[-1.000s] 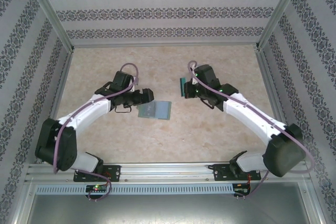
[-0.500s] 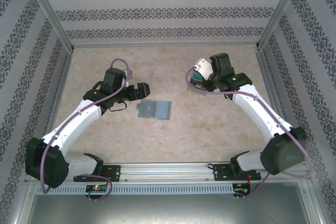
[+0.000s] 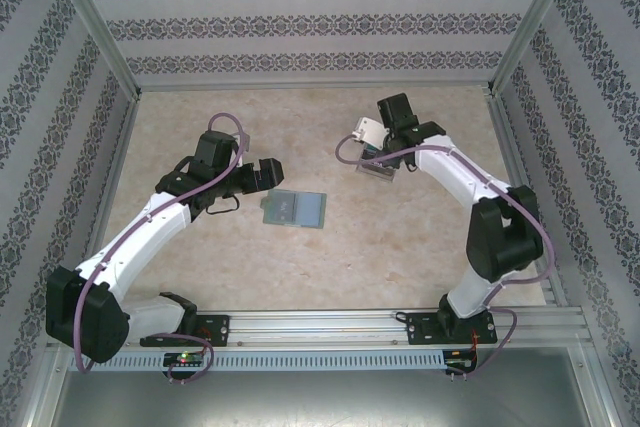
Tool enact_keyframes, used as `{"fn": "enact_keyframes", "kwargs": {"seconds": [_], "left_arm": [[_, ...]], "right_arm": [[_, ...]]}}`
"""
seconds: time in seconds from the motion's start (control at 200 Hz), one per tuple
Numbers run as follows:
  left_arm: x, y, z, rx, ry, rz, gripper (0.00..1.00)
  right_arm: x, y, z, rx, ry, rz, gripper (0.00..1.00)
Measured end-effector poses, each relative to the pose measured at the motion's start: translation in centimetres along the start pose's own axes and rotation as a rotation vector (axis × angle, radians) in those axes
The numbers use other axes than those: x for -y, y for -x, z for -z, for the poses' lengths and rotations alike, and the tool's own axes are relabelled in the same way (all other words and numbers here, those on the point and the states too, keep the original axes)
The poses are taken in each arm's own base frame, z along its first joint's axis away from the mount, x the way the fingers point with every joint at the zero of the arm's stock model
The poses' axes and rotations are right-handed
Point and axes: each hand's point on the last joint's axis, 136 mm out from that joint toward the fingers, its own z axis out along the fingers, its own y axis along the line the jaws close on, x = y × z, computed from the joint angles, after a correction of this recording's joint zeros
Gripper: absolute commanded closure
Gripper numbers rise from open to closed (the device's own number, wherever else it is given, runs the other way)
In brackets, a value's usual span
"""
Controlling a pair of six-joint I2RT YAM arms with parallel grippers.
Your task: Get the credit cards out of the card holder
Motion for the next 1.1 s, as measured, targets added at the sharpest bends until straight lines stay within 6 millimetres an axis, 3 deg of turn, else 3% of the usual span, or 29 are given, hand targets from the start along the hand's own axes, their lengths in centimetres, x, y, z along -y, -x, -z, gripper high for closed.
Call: {"fn": "enact_keyframes", "kwargs": {"seconds": [0.33,0.684,0.754,0.869,0.909,0.989,1.099], "left_arm": [[-0.6,-0.3,-0.1,-0.004,0.025,0.003,0.0],[-1.2,-0.4,-0.2,-0.007,0.041,0.011,0.0],[-1.2,-0.4,-0.2,-0.007,0.041,0.011,0.0],[-1.1,-0.4,-0.2,-0.007,0.04,0.011,0.0],[-1.1,-0.4,-0.2,-0.007,0.04,0.011,0.0],[-1.2,-0.5,-0.2,-0.008,0.041,0.011,0.0],[-1.4,-0.7,-0.3,-0.015,0.045,0.013,0.0]], "right_arm": [[0.9,0.2,-3.4,-0.037,0.006,-0.002,1.0],[-0.4,-0.8,-5.9,-0.079,0.056,-0.015,1.0],[-0.4,-0.7,-6.1,-0.08,0.057,-0.024,0.76],[0.3,-0.5,-6.3,-0.082,0.031,-0.066,0.68],[0.8,-0.4,-6.3,-0.081,0.014,-0.093,0.61],[2.0,-0.3,-6.1,-0.083,-0.028,-0.136,0.59],[3.5,-0.4,-5.6,-0.082,-0.091,-0.226,0.64]]}}
